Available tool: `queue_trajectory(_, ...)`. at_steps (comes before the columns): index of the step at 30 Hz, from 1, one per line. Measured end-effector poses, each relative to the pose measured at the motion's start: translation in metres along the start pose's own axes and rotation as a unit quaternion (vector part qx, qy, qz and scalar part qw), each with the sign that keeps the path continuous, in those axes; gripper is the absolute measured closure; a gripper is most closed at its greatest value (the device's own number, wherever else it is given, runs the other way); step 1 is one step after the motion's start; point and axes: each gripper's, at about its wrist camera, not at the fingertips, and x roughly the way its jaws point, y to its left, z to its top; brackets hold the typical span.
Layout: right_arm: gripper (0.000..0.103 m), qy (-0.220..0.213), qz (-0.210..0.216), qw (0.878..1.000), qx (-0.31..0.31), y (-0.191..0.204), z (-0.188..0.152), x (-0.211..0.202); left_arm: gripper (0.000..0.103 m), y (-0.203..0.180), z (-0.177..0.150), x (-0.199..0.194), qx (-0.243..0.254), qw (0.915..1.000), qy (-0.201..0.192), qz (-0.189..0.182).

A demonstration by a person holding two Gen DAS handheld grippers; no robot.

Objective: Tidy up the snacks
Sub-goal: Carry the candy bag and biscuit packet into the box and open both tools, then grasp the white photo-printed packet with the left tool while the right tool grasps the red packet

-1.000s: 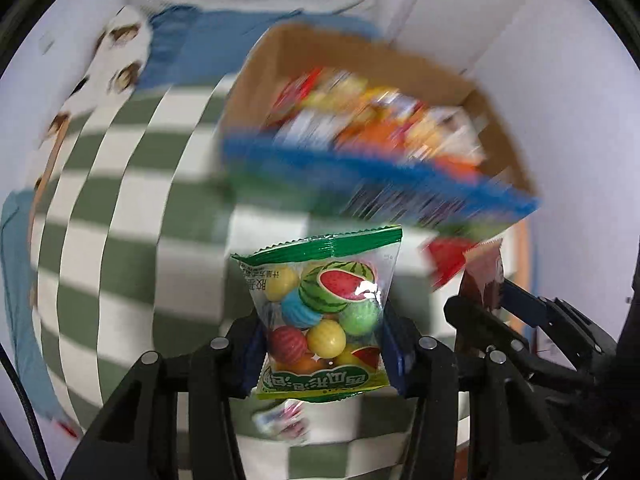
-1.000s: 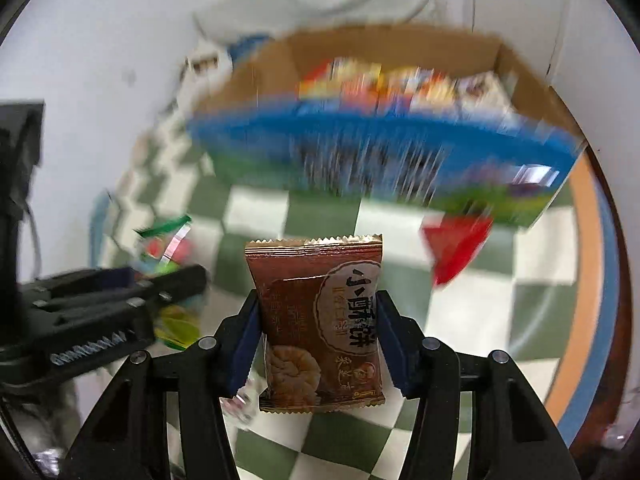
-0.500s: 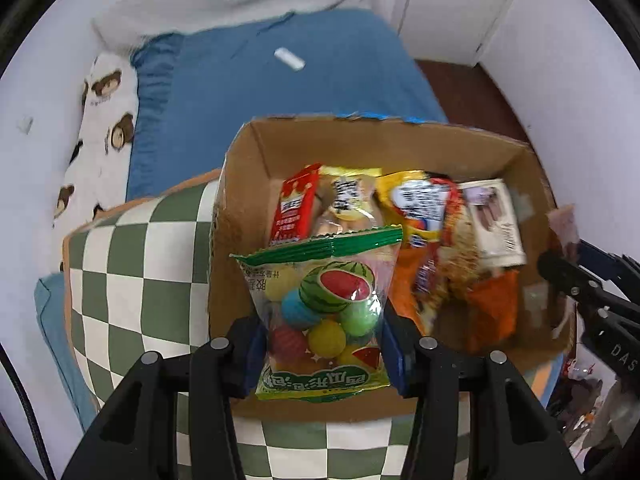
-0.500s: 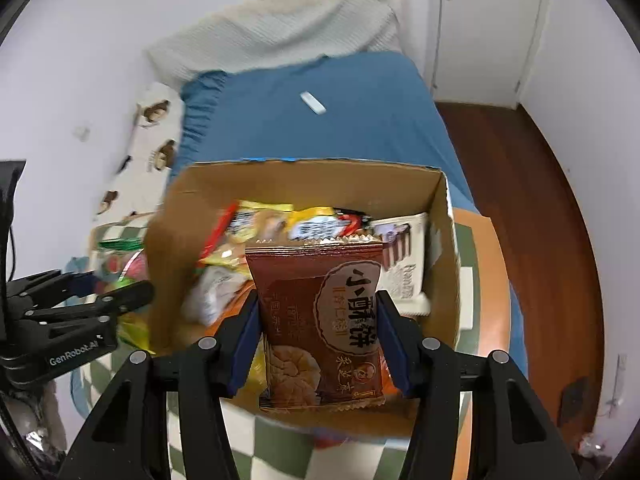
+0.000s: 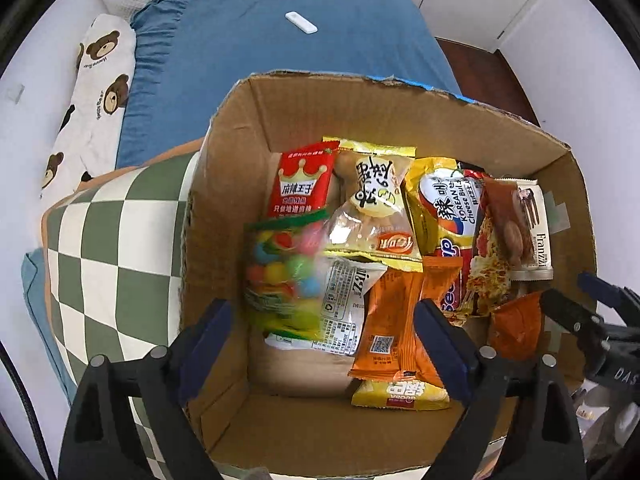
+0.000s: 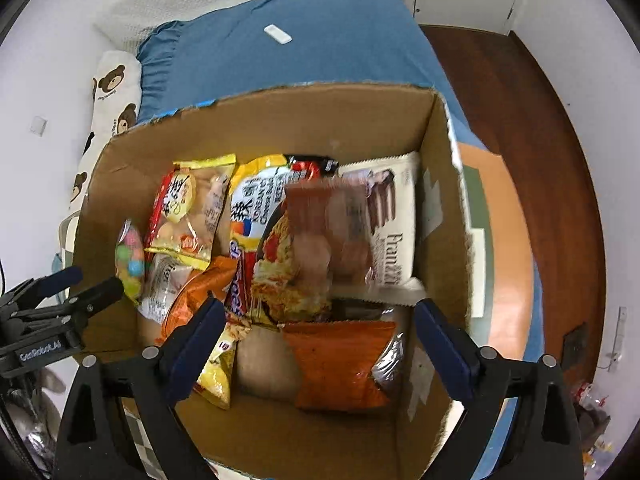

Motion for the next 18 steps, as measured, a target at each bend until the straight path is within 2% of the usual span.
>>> queue_trajectory(7,0.006,-0.015,-0.008,1.000,-0.003,0.010,-0.014,0.001,0.004,-0.004,-0.012,-0.004,-0.001,0.9998,-0.019,0.003)
queue_trajectory(18,0.006,-0.054,-0.005,0.998,-0.010,0.020,-0.046,-0.027,0.004,-0.004,-0.040,-0.032,-0.007,0.9974,-0.072,0.005)
